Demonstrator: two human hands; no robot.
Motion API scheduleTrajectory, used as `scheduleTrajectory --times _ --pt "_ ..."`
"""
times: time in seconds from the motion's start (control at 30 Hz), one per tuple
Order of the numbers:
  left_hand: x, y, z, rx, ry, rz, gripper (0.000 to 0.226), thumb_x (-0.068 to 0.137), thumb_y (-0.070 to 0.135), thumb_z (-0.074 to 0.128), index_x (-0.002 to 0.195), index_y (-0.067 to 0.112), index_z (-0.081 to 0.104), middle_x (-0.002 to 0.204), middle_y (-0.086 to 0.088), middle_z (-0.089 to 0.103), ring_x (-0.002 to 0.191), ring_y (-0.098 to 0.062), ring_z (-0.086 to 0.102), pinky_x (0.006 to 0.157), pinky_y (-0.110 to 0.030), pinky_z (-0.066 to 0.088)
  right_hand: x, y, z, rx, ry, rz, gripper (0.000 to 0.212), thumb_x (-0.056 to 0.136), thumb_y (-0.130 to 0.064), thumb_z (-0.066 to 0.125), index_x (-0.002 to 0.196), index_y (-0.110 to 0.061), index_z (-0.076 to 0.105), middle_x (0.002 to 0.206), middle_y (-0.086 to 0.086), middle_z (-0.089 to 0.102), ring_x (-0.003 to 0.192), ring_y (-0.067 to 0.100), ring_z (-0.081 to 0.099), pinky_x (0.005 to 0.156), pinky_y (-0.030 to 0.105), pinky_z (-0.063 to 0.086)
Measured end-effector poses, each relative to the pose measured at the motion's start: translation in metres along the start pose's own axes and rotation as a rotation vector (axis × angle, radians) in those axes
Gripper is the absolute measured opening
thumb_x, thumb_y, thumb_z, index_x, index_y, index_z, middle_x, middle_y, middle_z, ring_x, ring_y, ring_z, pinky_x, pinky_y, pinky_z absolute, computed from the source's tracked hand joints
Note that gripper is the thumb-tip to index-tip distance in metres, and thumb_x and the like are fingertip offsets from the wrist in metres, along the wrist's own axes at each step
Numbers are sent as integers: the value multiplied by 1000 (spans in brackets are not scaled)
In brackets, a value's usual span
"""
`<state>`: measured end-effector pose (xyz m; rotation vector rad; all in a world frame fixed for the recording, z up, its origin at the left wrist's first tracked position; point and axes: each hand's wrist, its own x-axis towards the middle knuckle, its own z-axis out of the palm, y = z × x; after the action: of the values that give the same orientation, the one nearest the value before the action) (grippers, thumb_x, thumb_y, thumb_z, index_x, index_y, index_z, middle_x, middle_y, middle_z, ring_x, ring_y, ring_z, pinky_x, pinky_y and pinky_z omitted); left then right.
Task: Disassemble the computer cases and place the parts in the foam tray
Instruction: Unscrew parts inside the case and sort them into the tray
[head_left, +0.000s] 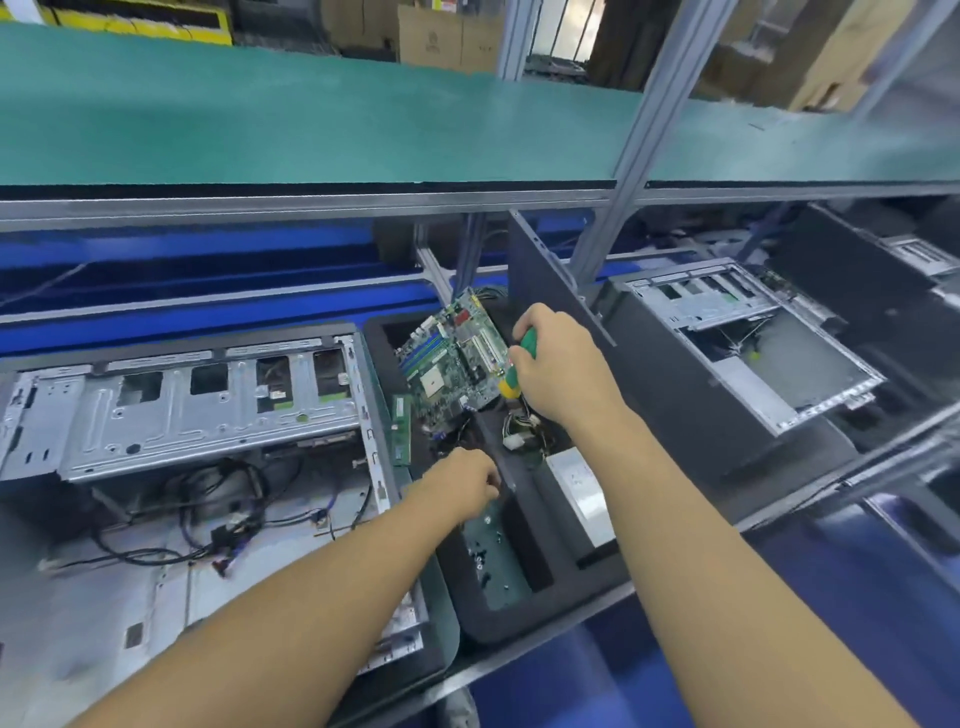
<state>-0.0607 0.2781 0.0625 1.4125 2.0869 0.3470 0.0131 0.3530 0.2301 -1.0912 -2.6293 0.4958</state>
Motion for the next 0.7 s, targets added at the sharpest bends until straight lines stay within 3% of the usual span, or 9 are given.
scheduleTrajectory --times 0.13,0.3,0.37,0.47,0.5,0.53,0.6,0.7 --pt "-5 -15 -31 -24 162 30 24 100 20 56 118 17 71 113 -7 72 109 -26 62 94 -37 50 13 -7 -2 59 39 -57 17 100 -23 56 114 -14 51 113 8 55 87 25 50 71 34 36" --pt "-35 -46 -90 -91 404 108 19 97 21 55 104 24 72 91 7 75 82 -12 66 76 -31 53 28 -43 0 277 156 -156 22 99 -24 60 111 -13 45 103 6 57 88 25 53 62 31 36" --pt "-51 -72 -104 -64 529 91 20 96 21 54 104 26 72 94 9 73 85 -12 63 78 -31 51 31 -59 4 391 155 -177 22 99 -25 61 109 -15 45 99 4 57 84 22 55 60 22 41" --pt "-73 -118 -115 -53 719 -48 22 93 17 56 110 20 69 104 6 68 99 -16 58 90 -36 47 34 -81 15 501 111 -174 22 99 -28 60 109 -14 46 92 1 57 79 19 58 64 26 47" --pt "-79 -133 -117 -37 744 -118 24 91 16 57 113 18 68 108 4 66 105 -19 56 95 -39 44 35 -87 20 507 92 -185 21 100 -28 59 107 -13 46 88 1 56 75 14 57 61 21 45" --pt "-84 -146 -118 -23 732 -183 27 90 16 58 115 18 66 113 2 63 112 -21 52 100 -41 40 35 -93 24 502 67 -199 20 101 -28 58 105 -14 45 83 -1 55 69 9 54 56 14 41" --pt "-91 -167 -119 -16 633 -241 34 87 16 61 121 18 63 127 -1 56 124 -24 44 106 -41 34 34 -103 34 480 -8 -222 19 103 -29 54 105 -15 42 84 -1 56 69 10 56 55 14 44" --pt "-91 -178 -113 -9 534 -169 40 87 23 65 126 26 63 145 3 47 136 -20 36 114 -42 26 32 -112 47 417 -104 -238 19 104 -30 52 108 -15 40 93 8 63 78 28 66 65 42 54"
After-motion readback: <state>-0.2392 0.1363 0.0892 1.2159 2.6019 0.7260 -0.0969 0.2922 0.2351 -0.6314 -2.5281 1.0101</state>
